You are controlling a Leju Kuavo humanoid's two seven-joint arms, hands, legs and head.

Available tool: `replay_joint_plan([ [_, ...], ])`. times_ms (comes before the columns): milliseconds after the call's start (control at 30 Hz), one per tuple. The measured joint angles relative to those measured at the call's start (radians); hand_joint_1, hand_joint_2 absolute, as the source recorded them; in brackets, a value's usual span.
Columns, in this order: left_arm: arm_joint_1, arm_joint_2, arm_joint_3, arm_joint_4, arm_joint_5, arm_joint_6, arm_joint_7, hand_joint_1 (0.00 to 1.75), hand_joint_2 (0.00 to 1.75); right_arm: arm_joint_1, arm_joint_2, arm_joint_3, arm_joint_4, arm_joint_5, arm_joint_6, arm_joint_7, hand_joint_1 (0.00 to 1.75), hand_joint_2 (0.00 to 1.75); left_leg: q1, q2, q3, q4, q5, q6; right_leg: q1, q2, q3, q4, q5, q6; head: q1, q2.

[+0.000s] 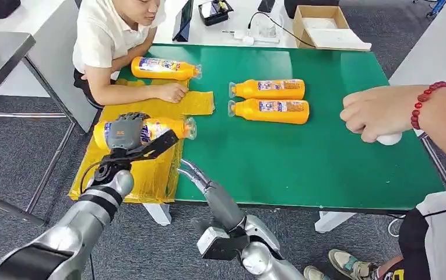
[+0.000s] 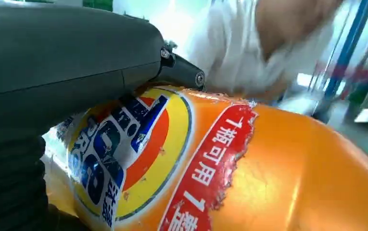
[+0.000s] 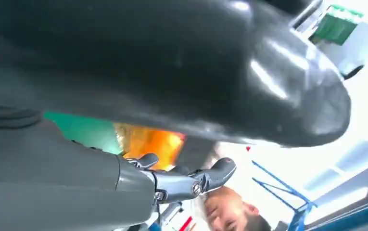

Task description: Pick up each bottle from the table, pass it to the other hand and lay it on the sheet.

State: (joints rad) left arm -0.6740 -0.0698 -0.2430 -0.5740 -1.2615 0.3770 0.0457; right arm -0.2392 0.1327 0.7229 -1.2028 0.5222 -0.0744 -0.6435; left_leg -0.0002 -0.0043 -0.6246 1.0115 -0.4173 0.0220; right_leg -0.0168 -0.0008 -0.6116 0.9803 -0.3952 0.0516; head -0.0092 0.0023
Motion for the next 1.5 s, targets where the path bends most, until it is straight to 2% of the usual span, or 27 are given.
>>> replay_joint_plan([
  [100, -0.025, -0.001, -0.018, 0.075, -0.013, -0.017, 0.016, 1.75, 1.75, 0.0, 0.003, 0.013, 0.0, 0.0, 0.002, 0.0, 0.0, 0.0, 0.0, 0.0, 0.0, 0.0, 0.0, 0.0, 0.0, 0.0, 0.0, 0.0, 0.0, 0.0, 0.0, 0.0],
  [133, -0.032, -0.001, -0.021, 0.095, -0.015, -0.021, 0.018, 1.75, 1.75, 0.0, 0.003, 0.015, 0.0, -0.001, 0.002, 0.0, 0.0, 1.75, 0.0, 0.0, -0.001, 0.0, 0.0, 0.0, 0.0, 0.0, 0.0, 0.0, 0.0, 0.0, 0.0, 0.0],
  [300, -0.054, -0.009, -0.022, 0.166, 0.007, -0.193, 0.063, 1.75, 1.75, 0.0, 0.003, 0.022, 0.0, -0.012, 0.011, 0.0, 0.0, 1.75, 0.0, -0.001, -0.001, 0.0, -0.001, -0.001, 0.0, 0.0, -0.001, 0.0, -0.001, 0.0, 0.001, 0.0],
  [433, -0.066, -0.016, -0.019, 0.2, 0.042, -0.224, 0.074, 1.75, 1.75, 0.0, 0.005, 0.028, 0.0, -0.023, 0.011, 0.0, 0.0, 1.75, 0.0, -0.001, -0.001, 0.0, -0.001, -0.001, 0.0, 0.0, 0.0, 0.0, -0.001, 0.0, 0.0, 0.0],
  [467, -0.07, -0.017, -0.014, 0.206, 0.057, -0.241, 0.068, 1.47, 1.75, 0.0, 0.006, 0.03, 0.0, -0.026, 0.011, 0.0, 0.0, 1.75, 0.0, -0.001, -0.001, 0.0, -0.001, 0.0, 0.0, 0.0, 0.0, 0.0, -0.001, 0.0, 0.0, 0.0],
  [500, -0.074, -0.019, -0.011, 0.208, 0.072, -0.258, 0.061, 0.23, 1.75, 0.0, 0.008, 0.03, 0.0, -0.03, 0.011, 0.0, 0.0, 0.0, 0.0, -0.001, -0.001, 0.0, -0.001, 0.0, 0.0, 0.0, 0.0, 0.0, -0.001, 0.0, 0.0, 0.0],
  [533, -0.081, -0.021, -0.005, 0.211, 0.089, -0.279, 0.051, 0.17, 1.75, 0.0, 0.01, 0.031, 0.002, -0.034, 0.01, -0.001, 0.0, 0.0, 0.0, -0.002, 0.0, 0.0, -0.001, 0.0, 0.0, 0.0, 0.0, 0.0, -0.001, 0.0, 0.0, 0.0],
  [567, -0.087, -0.024, 0.004, 0.213, 0.107, -0.296, 0.041, 0.0, 1.75, 0.0, 0.012, 0.031, 0.005, -0.038, 0.009, -0.002, 0.0, 0.0, 0.0, -0.003, 0.001, 0.0, -0.001, -0.001, 0.0, -0.001, 0.001, 0.0, -0.001, 0.0, 0.0, 0.0],
  [700, -0.096, -0.045, 0.048, 0.225, 0.191, -0.397, -0.008, 0.0, 1.75, -0.003, 0.026, 0.033, 0.025, -0.06, 0.0, -0.018, 0.0, 0.0, 0.0, -0.003, 0.001, 0.0, 0.0, 0.0, 0.0, -0.001, 0.002, 0.0, -0.001, 0.0, 0.0, 0.0],
  [733, -0.096, -0.05, 0.056, 0.227, 0.205, -0.419, -0.022, 0.0, 0.0, -0.004, 0.027, 0.034, 0.031, -0.063, -0.003, -0.022, 0.0, 0.0, 0.0, -0.003, 0.001, 0.0, 0.0, 0.0, 0.0, -0.001, 0.002, 0.0, -0.001, 0.0, 0.0, 0.0],
  [867, -0.099, -0.065, 0.087, 0.229, 0.272, -0.474, -0.096, 0.0, 0.0, -0.007, 0.034, 0.036, 0.058, -0.074, -0.017, -0.038, 0.0, 0.0, 0.0, -0.004, 0.001, 0.0, 0.0, 0.0, 0.0, -0.001, 0.003, 0.0, -0.001, 0.0, 0.0, 0.0],
  [1033, -0.088, -0.083, 0.173, 0.228, 0.453, -0.565, -0.264, 0.0, 0.0, -0.007, 0.037, 0.04, 0.083, -0.084, -0.04, -0.052, 0.0, 0.0, 0.0, -0.003, 0.001, 0.0, 0.0, 0.0, 0.0, -0.001, 0.003, 0.0, -0.001, 0.0, 0.0, 0.0],
  [1200, -0.05, -0.1, 0.231, 0.203, 0.548, -0.569, -0.369, 0.0, 0.0, -0.004, 0.036, 0.045, 0.098, -0.084, -0.061, -0.052, 0.0, 0.0, 0.0, -0.003, 0.001, 0.0, 0.0, 0.0, 0.0, -0.001, 0.002, 0.0, -0.001, 0.0, 0.0, 0.0],
  [1233, -0.045, -0.103, 0.239, 0.2, 0.55, -0.568, -0.372, 0.0, 1.75, -0.003, 0.036, 0.045, 0.1, -0.085, -0.063, -0.052, 0.0, 0.0, 0.0, -0.003, 0.001, 0.0, 0.0, 0.0, 0.0, -0.001, 0.002, 0.0, -0.001, 0.0, 0.0, 0.0],
  [1367, -0.006, -0.118, 0.26, 0.142, 0.677, -0.47, -0.443, 0.0, 1.75, 0.007, 0.033, 0.045, 0.104, -0.079, -0.076, -0.052, 0.0, 0.0, 0.0, -0.003, 0.001, 0.0, -0.001, -0.001, 0.0, -0.001, 0.001, 0.0, -0.001, 0.0, 0.0, 0.0],
  [1433, 0.038, -0.129, 0.261, 0.055, 0.838, -0.398, -0.493, 0.0, 1.75, 0.021, 0.027, 0.045, 0.102, -0.06, -0.099, -0.052, 0.0, 0.0, 0.0, -0.002, 0.0, 0.0, -0.001, -0.001, 0.0, -0.001, 0.001, 0.0, -0.001, 0.0, 0.001, 0.0],
  [1500, 0.102, -0.137, 0.253, -0.079, 0.973, -0.364, -0.469, 0.0, 1.75, 0.039, 0.021, 0.045, 0.092, -0.053, -0.112, -0.052, 0.0, 0.0, 0.0, -0.002, 0.0, 0.0, -0.001, -0.001, 0.0, -0.001, 0.001, 0.0, -0.001, 0.0, 0.0, 0.0],
])
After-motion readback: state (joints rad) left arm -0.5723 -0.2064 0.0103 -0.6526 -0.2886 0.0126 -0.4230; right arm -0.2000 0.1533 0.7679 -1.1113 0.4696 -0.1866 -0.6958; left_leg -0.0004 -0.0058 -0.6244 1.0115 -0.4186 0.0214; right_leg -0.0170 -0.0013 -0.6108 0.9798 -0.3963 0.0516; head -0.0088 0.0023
